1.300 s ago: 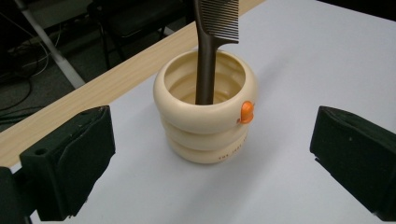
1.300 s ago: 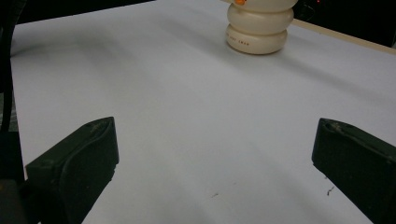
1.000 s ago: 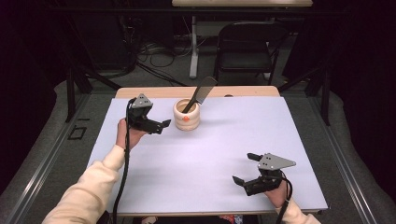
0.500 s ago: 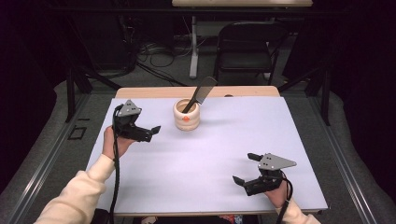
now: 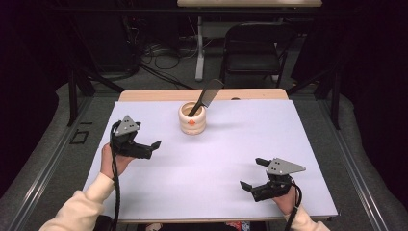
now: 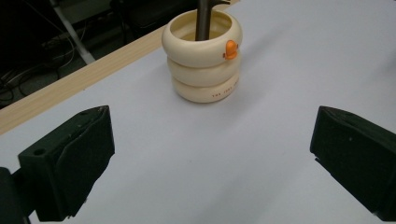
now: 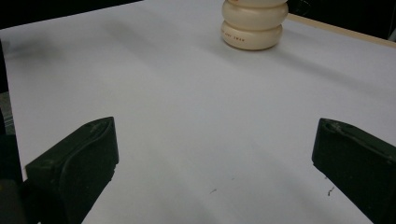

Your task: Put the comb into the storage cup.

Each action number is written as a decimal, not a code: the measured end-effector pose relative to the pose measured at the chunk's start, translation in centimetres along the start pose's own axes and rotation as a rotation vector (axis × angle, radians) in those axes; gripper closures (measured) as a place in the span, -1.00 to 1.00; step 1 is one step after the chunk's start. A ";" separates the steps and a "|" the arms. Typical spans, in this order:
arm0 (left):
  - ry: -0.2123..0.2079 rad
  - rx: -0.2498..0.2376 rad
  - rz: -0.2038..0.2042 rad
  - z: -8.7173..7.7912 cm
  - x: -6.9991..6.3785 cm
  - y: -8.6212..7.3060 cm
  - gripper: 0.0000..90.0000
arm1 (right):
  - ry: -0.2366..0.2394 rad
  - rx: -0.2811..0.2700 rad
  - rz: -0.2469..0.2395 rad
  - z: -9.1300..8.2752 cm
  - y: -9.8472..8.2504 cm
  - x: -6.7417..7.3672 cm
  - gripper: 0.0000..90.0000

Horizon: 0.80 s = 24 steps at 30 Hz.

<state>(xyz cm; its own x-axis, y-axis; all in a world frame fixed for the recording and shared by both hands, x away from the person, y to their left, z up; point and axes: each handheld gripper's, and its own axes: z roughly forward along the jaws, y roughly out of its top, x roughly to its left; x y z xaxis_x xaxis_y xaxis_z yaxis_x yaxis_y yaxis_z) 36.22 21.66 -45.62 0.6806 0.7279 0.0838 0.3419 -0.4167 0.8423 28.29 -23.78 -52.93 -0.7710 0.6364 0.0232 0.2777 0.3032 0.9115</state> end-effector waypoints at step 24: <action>0.010 -0.001 -0.014 -2.3 -3.2 -5.2 -1.00 | -0.001 0.008 0.001 0.0 0.0 0.1 -1.00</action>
<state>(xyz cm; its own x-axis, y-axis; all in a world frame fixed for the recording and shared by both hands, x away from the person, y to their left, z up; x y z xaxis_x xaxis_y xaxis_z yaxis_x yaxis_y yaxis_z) 30.82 22.78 -49.03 0.6690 0.7393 0.0772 0.3506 -0.4054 0.8442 28.26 -23.71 -52.94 -0.7701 0.6375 0.0231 0.2824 0.3082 0.9084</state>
